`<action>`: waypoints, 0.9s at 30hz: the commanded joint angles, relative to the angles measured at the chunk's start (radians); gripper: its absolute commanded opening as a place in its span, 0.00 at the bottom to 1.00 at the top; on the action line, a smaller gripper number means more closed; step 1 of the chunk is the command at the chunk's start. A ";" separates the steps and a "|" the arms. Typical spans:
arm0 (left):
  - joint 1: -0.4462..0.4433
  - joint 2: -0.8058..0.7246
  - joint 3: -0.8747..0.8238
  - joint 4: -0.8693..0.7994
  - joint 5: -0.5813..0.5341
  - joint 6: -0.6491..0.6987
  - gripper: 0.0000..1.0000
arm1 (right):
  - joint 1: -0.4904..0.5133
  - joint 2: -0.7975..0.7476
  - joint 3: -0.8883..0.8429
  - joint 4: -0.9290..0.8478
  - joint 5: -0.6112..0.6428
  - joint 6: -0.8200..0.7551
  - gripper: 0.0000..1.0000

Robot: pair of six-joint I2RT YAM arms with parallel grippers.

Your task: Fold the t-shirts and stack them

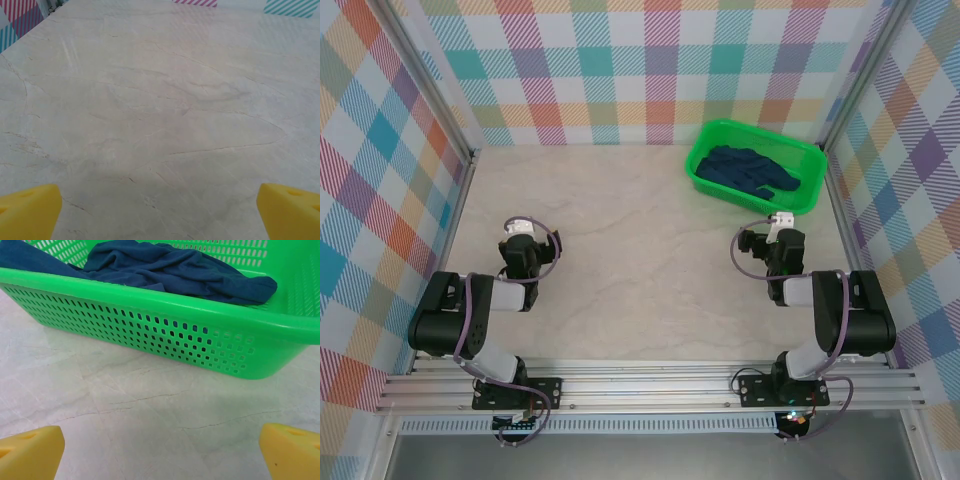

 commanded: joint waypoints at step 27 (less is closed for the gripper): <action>-0.024 -0.038 -0.051 0.083 -0.088 0.012 1.00 | 0.006 -0.101 -0.071 0.086 -0.005 -0.002 1.00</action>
